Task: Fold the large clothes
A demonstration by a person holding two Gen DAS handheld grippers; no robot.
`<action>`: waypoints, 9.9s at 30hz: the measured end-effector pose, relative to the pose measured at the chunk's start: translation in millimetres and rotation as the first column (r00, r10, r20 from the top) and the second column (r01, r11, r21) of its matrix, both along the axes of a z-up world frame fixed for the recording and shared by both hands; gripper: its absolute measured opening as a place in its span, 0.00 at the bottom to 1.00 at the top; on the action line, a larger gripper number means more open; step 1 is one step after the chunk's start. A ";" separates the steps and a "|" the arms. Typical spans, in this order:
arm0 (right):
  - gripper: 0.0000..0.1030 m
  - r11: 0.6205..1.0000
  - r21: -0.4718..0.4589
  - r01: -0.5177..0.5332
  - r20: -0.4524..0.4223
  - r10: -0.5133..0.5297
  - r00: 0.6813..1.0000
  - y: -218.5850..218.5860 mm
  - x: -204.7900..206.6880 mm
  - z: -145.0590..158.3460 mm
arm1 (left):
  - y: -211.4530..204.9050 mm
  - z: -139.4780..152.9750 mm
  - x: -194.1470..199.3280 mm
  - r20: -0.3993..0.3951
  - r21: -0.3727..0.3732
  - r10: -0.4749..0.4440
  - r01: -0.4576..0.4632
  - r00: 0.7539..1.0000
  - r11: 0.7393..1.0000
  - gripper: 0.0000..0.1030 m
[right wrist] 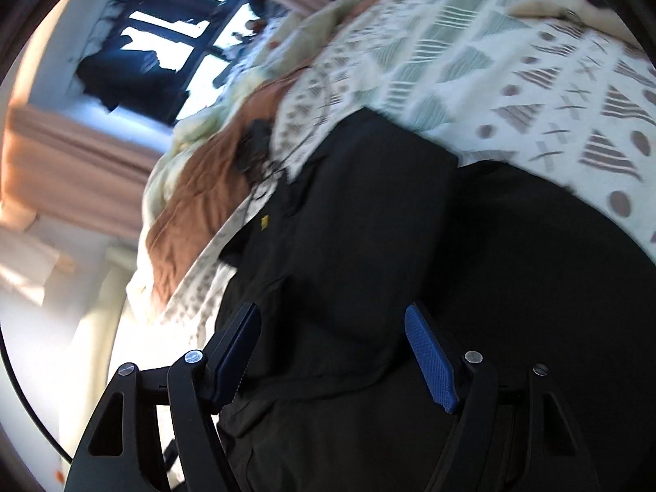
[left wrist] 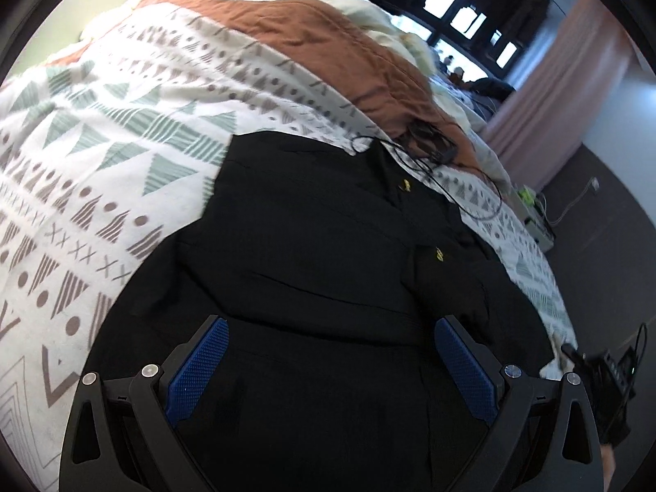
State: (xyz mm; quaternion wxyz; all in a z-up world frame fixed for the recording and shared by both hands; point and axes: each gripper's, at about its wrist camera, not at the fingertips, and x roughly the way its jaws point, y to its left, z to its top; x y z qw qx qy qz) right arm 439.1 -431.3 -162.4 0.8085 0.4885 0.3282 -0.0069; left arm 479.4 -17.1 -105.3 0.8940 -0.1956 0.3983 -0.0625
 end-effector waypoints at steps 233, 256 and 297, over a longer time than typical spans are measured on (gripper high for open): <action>0.81 0.954 -0.278 -0.109 -0.038 0.103 0.994 -57.9 -347.5 -8.3 | 162.6 -51.9 -315.3 -0.134 -0.222 0.142 -0.169 0.981 0.960 0.59; 0.66 0.994 0.040 -0.098 0.048 0.096 0.994 -69.8 -330.8 -58.6 | 146.4 -72.7 -295.3 -0.169 -0.377 0.076 -0.136 0.983 0.916 0.50; 0.04 0.999 0.000 -0.053 0.211 0.052 0.976 -53.5 -293.8 1.3 | 151.7 -27.9 -289.2 -0.025 -0.287 0.232 -0.229 0.972 0.930 0.04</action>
